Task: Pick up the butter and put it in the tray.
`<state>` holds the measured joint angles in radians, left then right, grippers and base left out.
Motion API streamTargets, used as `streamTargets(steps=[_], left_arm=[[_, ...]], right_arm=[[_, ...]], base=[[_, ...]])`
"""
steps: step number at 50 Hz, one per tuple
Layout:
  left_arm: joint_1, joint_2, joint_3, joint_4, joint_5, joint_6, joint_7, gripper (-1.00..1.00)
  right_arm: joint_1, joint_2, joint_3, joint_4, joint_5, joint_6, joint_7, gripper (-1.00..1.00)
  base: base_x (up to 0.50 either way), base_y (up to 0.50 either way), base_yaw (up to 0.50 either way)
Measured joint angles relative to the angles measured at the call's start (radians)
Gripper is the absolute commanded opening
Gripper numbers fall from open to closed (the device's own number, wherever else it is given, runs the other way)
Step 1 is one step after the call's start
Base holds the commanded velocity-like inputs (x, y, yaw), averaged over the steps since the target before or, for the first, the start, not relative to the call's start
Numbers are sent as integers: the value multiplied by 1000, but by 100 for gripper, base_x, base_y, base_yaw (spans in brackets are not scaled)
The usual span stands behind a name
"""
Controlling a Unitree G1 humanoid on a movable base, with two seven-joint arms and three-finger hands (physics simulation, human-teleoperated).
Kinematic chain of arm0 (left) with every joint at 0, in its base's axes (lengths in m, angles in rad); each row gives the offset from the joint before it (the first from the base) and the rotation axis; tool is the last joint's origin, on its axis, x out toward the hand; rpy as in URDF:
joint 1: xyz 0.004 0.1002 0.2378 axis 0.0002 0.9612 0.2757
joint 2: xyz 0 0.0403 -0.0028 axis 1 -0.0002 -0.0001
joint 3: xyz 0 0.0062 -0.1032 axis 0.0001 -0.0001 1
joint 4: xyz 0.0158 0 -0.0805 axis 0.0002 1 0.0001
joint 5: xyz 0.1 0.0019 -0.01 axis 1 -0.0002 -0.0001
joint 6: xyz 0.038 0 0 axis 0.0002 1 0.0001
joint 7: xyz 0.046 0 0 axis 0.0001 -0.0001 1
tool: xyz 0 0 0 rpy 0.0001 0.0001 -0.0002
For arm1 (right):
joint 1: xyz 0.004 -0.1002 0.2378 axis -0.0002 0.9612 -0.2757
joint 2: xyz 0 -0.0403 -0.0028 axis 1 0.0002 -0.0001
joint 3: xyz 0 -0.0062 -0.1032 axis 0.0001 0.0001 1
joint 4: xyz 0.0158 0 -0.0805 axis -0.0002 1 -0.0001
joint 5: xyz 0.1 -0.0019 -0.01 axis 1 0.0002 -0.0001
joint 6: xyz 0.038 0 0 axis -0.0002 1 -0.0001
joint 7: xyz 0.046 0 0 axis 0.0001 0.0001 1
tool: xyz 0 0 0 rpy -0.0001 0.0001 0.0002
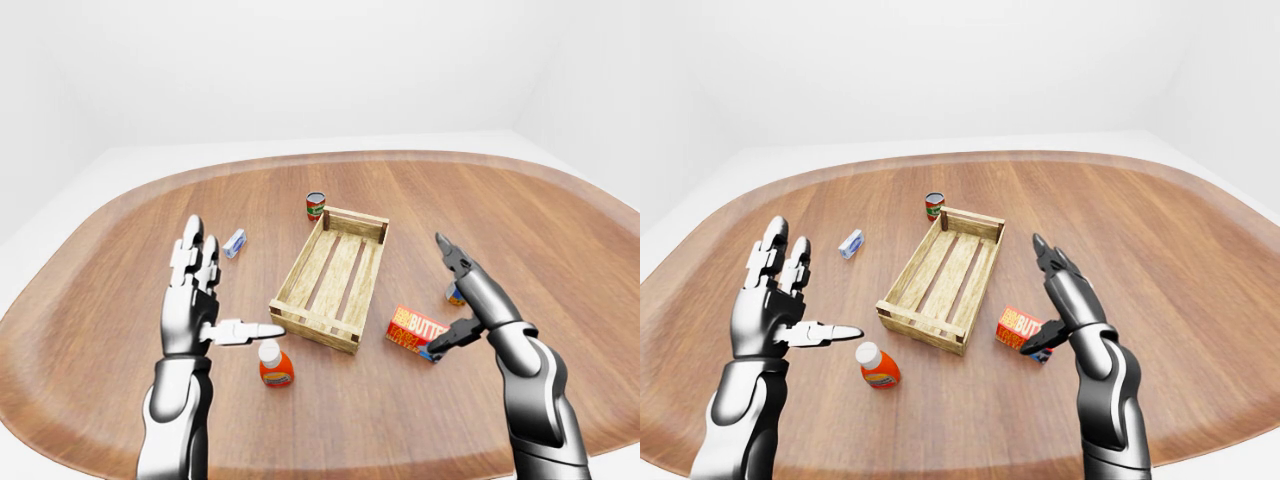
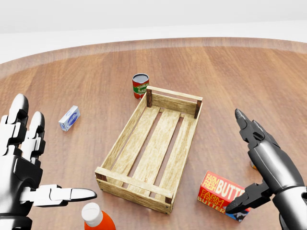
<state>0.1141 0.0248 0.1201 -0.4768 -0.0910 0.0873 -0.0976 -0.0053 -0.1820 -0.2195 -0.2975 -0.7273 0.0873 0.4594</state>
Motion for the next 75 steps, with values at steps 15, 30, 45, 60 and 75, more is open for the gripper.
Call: streamTargets(steps=[15,30,45,60,75], left_arm=[[-3,0,1,5,0,0,2,100],[-5,1,1,8,1,0,4,100],[-10,2,3,13,0,0,5,100],[-16,4,6,17,-1,0,8,100],[-20,5,9,18,-4,0,9,100]], right_arm=[[-33,-44,-4,190,94,0,-66,100],[-44,-65,6,320,122,0,-101,100],[-77,-82,30,435,111,0,-128,100],[-140,-96,67,592,91,0,-176,100],[-197,-109,96,736,80,0,-216,100]], base=[[0,0,0],[0,0,0],[0,0,0],[0,0,0],[0,0,0]])
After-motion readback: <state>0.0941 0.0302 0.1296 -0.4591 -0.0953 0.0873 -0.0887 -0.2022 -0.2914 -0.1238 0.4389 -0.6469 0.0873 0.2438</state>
